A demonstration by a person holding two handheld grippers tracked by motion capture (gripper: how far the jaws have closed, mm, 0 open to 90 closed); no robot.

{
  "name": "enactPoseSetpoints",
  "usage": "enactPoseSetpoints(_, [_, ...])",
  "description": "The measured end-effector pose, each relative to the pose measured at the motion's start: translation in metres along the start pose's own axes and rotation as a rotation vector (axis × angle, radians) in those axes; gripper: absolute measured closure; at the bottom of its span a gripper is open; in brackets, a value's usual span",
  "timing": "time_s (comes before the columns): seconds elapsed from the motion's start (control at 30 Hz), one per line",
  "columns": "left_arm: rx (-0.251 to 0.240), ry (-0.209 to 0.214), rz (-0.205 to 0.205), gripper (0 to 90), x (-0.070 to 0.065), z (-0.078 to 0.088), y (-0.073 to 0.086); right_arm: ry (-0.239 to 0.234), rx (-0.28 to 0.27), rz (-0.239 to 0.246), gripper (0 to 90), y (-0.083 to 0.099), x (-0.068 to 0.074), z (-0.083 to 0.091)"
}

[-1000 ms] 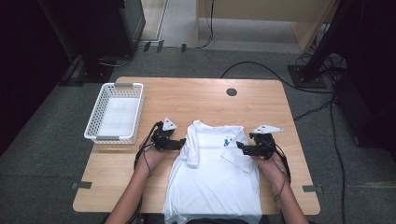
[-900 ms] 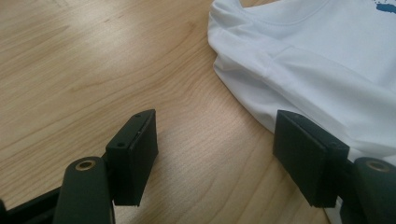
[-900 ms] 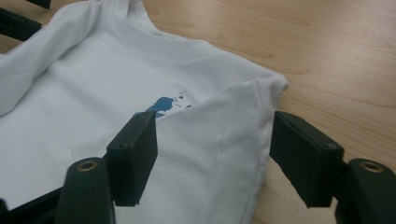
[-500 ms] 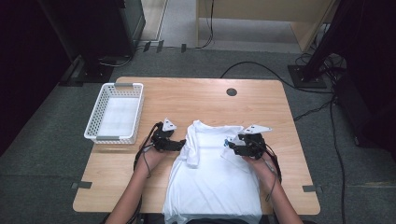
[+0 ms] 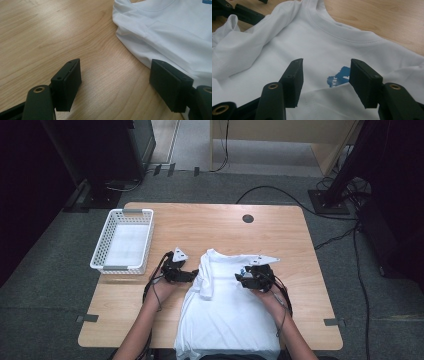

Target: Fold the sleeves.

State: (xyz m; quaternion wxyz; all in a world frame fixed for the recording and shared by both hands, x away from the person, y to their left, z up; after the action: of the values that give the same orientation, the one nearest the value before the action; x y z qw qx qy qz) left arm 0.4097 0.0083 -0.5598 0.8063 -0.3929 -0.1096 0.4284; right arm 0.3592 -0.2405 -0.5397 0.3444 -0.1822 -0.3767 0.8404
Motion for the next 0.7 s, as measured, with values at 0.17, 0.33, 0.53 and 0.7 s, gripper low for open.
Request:
enactPoseSetpoints(0.17, [-0.001, -0.004, 0.004, 25.0, 0.000, 0.000, 0.000, -0.017, -0.003, 0.011, 46.5, -0.005, 0.008, -0.005])
enactPoseSetpoints(0.33, [0.004, -0.009, 0.005, 22.4, 0.000, 0.000, 0.000, -0.031, -0.002, 0.018, 46.6, -0.007, 0.017, -0.009])
enactPoseSetpoints(0.53, [0.004, -0.009, 0.005, 22.3, 0.000, 0.000, 0.000, -0.042, -0.009, 0.039, 46.6, -0.011, 0.025, -0.015])
enactPoseSetpoints(0.7, [0.003, -0.009, 0.005, 22.3, 0.000, 0.000, 0.000, -0.053, -0.010, 0.056, 46.6, -0.014, 0.032, -0.017])
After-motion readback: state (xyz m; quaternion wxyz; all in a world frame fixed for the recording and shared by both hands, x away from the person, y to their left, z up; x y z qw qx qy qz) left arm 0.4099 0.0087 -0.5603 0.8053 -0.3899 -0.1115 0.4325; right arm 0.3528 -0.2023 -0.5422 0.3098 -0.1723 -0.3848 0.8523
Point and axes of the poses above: each handheld gripper's, and its own axes: z roughly backward along the jaws, y roughly out of its underside, x roughly to its left, the point moved 6 cm from there along -z, roughly forward along the jaws, and after that the axes turned 12 degrees about z, right-handed, at the moved point
